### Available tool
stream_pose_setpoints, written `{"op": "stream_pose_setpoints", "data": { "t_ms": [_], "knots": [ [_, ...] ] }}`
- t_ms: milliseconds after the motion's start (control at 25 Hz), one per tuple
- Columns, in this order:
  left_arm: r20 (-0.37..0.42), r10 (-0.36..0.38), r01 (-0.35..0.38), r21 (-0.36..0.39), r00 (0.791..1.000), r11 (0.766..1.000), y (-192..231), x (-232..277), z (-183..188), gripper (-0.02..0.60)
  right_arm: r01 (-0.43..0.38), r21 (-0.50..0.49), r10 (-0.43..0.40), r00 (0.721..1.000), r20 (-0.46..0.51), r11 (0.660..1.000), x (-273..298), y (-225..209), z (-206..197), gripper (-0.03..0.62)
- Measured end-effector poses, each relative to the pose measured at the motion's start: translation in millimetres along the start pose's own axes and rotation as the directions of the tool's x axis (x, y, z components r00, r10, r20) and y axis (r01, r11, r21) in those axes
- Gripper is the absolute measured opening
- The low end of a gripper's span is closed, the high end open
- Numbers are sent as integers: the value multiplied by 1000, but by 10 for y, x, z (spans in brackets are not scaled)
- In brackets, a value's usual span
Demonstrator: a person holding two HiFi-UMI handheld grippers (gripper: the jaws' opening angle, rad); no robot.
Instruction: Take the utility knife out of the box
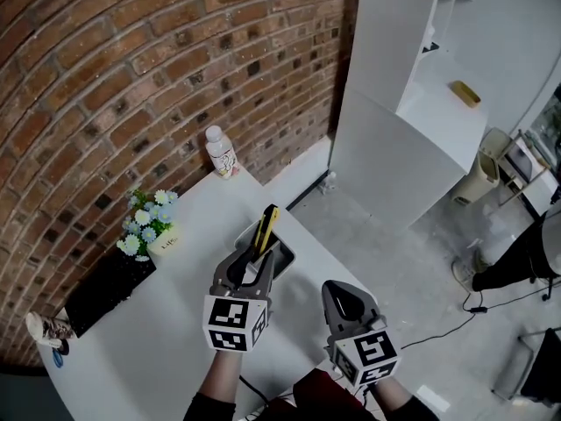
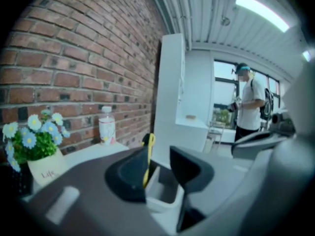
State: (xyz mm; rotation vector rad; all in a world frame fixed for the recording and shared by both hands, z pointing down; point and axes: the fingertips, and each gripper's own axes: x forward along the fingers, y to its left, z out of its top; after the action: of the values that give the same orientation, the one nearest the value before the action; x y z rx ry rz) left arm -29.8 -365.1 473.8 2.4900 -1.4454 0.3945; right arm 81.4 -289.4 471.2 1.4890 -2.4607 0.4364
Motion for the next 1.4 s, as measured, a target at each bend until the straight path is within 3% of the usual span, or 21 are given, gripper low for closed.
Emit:
{"op": "stream_pose_setpoints", "data": {
  "t_ms": [520, 1400],
  "knots": [
    [-39, 6, -5, 14, 999, 1000, 153, 364, -18, 150, 3, 4, -3, 999, -39, 1000, 247, -107, -74, 8],
    [-159, 12, 11, 140, 987, 990, 212, 797, -68, 184, -12, 24, 14, 996, -84, 1000, 484, -233, -177, 8]
  ]
}}
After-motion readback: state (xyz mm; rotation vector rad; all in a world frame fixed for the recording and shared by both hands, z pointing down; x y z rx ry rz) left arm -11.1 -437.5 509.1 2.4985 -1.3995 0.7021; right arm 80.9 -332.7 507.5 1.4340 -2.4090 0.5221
